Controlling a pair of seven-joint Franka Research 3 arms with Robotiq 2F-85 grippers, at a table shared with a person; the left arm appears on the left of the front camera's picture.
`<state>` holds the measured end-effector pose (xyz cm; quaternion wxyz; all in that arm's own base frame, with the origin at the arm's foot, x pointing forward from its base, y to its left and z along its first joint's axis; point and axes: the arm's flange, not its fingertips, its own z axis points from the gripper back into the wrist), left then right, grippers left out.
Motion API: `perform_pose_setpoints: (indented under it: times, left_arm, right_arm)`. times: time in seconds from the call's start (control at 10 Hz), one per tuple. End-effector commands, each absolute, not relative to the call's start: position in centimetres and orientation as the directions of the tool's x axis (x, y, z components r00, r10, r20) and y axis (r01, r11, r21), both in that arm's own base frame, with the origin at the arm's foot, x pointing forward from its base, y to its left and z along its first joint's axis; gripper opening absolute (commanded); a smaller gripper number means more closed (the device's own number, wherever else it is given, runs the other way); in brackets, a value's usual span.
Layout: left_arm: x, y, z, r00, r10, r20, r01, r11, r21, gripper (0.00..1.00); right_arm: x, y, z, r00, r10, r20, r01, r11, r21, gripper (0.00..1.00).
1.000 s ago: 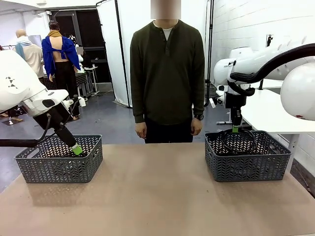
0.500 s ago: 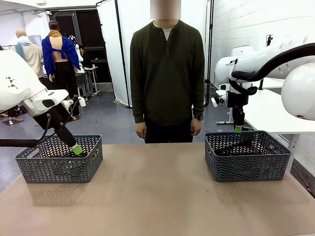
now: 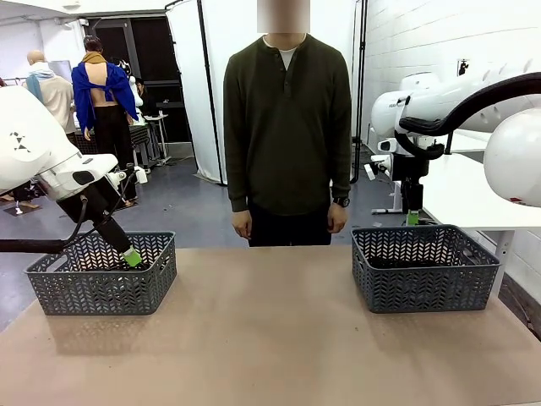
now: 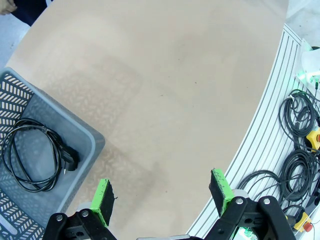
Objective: Organize the cables according to human instructions.
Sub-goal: Pick up a bundle of cables and place it in the basket indicated by the human.
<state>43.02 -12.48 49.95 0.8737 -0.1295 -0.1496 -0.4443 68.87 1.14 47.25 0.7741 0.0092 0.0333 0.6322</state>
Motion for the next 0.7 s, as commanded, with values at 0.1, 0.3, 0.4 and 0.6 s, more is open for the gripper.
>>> perform_pose_setpoints:
  times: [0.1,0.3,0.4,0.6]
  left_arm:
    - [43.12,-12.52,50.09,0.56,-0.738,0.377,0.815,0.572,-0.091,1.0]
    - [43.12,-12.52,50.09,0.56,-0.738,0.377,0.815,0.572,-0.091,1.0]
    - [43.12,-12.52,50.09,0.56,-0.738,0.377,0.815,0.572,-0.091,1.0]
    - [43.12,-12.52,50.09,0.56,-0.738,0.377,0.815,0.572,-0.091,1.0]
  right_arm:
    - [68.87,1.14,47.25,0.193,0.98,-0.04,-0.979,0.195,0.056,1.0]
    - [68.87,1.14,47.25,0.193,0.98,-0.04,-0.979,0.195,0.056,1.0]
    - [68.87,1.14,47.25,0.193,0.98,-0.04,-0.979,0.195,0.056,1.0]
    - [68.87,1.14,47.25,0.193,0.98,-0.04,-0.979,0.195,0.056,1.0]
